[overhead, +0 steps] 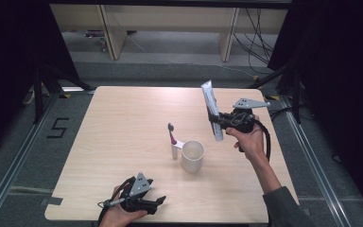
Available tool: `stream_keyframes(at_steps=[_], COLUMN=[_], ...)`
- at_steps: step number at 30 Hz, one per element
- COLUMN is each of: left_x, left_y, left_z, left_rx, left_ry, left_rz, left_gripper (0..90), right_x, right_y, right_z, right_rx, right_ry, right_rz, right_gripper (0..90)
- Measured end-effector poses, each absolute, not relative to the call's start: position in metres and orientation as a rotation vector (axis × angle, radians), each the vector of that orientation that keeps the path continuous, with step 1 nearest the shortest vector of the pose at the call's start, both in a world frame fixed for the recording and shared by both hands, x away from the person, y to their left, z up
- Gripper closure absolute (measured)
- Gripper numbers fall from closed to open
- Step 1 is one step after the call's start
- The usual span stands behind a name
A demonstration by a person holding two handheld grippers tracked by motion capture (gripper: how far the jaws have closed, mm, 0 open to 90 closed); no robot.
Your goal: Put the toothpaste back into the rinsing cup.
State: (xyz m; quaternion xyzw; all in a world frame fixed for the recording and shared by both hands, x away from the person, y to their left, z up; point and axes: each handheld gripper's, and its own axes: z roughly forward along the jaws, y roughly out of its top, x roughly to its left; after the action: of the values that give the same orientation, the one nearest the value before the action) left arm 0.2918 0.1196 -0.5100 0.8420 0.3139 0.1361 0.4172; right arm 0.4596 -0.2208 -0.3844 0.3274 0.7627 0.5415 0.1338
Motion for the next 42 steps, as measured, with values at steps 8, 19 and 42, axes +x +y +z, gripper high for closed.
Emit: stream_keyframes(at_steps=[8,19,42], left_x=[0.293,0.292,0.292], left_y=[0.120,0.121,0.121], left_z=[-0.509,-0.508,-0.508], left_rx=[2.123,2.117,2.113], left_ry=[0.787,0.790,0.786], left_rz=[0.357,0.349,0.354], left_gripper=[24.9,24.5,23.9], right_x=[0.451,0.439,0.431], right_y=[-0.208,-0.184,-0.164], right_z=[-0.385,-0.391,-0.418], right_rx=[0.897,0.845,0.777], right_ry=[2.208,2.234,2.296], right_rz=[1.649,1.757,1.758], right_gripper=[77.4,77.3,77.3])
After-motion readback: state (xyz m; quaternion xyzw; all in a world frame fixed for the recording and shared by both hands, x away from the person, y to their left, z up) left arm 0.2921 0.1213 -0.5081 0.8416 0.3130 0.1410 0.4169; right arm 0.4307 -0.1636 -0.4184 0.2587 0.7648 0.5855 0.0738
